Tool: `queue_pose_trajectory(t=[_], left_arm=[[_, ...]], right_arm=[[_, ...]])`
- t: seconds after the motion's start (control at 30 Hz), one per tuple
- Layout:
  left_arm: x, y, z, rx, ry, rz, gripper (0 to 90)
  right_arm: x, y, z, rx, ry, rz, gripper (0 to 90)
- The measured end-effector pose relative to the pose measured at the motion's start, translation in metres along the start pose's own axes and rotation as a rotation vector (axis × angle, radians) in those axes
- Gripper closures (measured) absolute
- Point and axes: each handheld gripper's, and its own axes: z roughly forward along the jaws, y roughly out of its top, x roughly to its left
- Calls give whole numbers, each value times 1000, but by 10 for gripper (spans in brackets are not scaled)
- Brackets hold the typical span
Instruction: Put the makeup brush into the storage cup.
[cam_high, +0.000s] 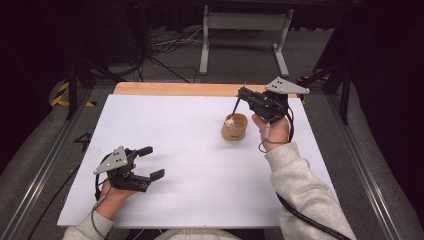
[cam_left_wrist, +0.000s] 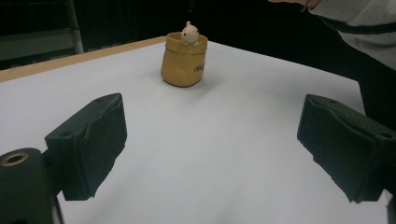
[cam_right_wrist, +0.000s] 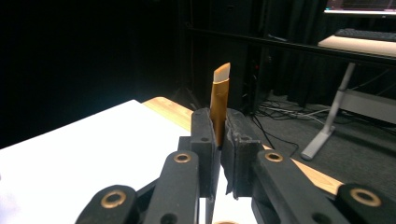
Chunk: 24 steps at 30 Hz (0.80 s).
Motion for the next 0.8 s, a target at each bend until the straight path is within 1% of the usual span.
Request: queue_pose_trajectory(t=[0.13,0.17,0.2,0.23,0.33,0.47,0.5,0.53,0.63,0.8], left_arm=[[0,-1,1,1,1,-9,92],[0,-1,1,6,3,-7,92],[0,-1,1,6,3,-7,92],[1,-2,1,7,10,-4,92],[2,-3,1,9,13,-13,92],[3,-3,0,9,17,-14,92],[3,-3,0,7,18,-13,91],[3,-3,0,8,18,-12,91],[2,-3,0,10,21,-13,91],[2,-3,0,11,20,-11,91]], right_arm=[[-7,-2,3,5,-32,-3,835],[-9,-2,4,7,-41,-1,835],[-9,-2,4,7,-41,-1,835],[-12,-3,6,12,-58,2,835],[-14,-4,8,9,-71,3,835],[-14,-6,10,11,-75,4,835],[-14,-7,11,10,-75,-6,835],[-13,-9,12,20,-75,-2,835],[-14,-14,15,25,-71,-5,835],[-14,-21,19,38,-66,8,835]])
